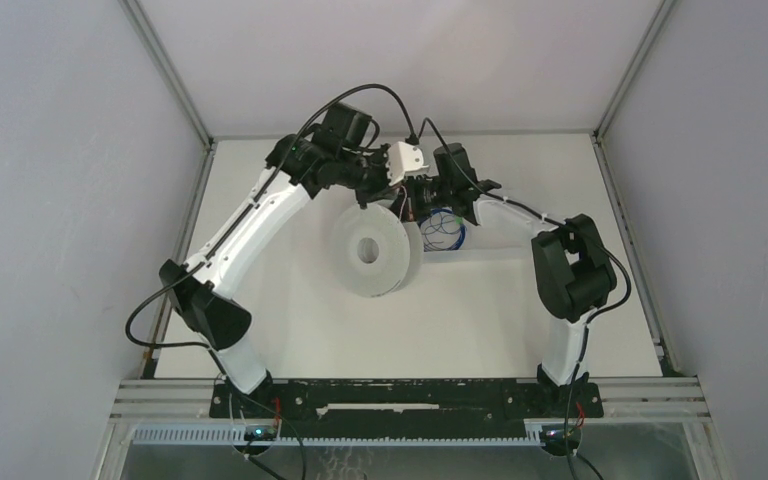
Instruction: Wrap the cables
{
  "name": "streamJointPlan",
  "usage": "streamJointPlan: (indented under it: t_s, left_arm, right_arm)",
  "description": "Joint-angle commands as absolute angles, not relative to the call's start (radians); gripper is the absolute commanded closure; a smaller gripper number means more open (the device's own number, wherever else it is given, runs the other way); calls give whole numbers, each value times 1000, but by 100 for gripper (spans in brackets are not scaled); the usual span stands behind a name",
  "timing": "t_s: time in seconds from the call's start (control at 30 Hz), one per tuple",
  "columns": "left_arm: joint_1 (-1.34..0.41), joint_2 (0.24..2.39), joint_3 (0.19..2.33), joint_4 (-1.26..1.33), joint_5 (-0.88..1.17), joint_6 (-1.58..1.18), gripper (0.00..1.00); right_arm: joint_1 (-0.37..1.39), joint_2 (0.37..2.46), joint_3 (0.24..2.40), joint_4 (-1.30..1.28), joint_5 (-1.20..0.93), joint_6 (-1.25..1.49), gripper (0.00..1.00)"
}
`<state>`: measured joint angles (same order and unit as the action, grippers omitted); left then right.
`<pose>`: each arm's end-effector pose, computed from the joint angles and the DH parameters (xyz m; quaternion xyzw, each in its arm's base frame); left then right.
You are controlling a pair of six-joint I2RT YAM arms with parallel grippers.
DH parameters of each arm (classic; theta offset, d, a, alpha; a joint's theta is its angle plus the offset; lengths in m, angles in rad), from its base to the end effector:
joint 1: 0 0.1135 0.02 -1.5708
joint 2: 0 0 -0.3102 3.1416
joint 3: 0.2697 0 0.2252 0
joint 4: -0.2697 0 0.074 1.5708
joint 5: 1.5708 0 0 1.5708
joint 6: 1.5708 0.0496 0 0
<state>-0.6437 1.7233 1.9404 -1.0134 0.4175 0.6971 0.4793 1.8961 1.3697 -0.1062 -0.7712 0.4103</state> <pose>0.2676 -0.2259 0.4401 0.6241 0.6612 -0.1820 0.3744 0.3615 0.2268 0.2855 -0.1984 0.8201 0.4831 0.2338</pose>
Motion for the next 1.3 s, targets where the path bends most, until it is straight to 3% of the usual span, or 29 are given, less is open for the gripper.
streamJointPlan:
  t_s: [0.0,0.63,0.97,1.27]
  left_arm:
    - [-588,1675,1943,-1030,441,798,100]
    - [-390,1590,1623,-963,728,812,100]
    - [-280,1642,1520,-1054,878,909,99]
    - [-265,1704,1435,-1099,869,1005,98]
  right_arm:
    - [499,1817,1379,-92,-853,342,100]
    - [508,1767,1379,-105,-948,271,100]
    - [541,1860,1413,-87,-961,273,100]
    - [579,1975,1515,-118,-963,250,100]
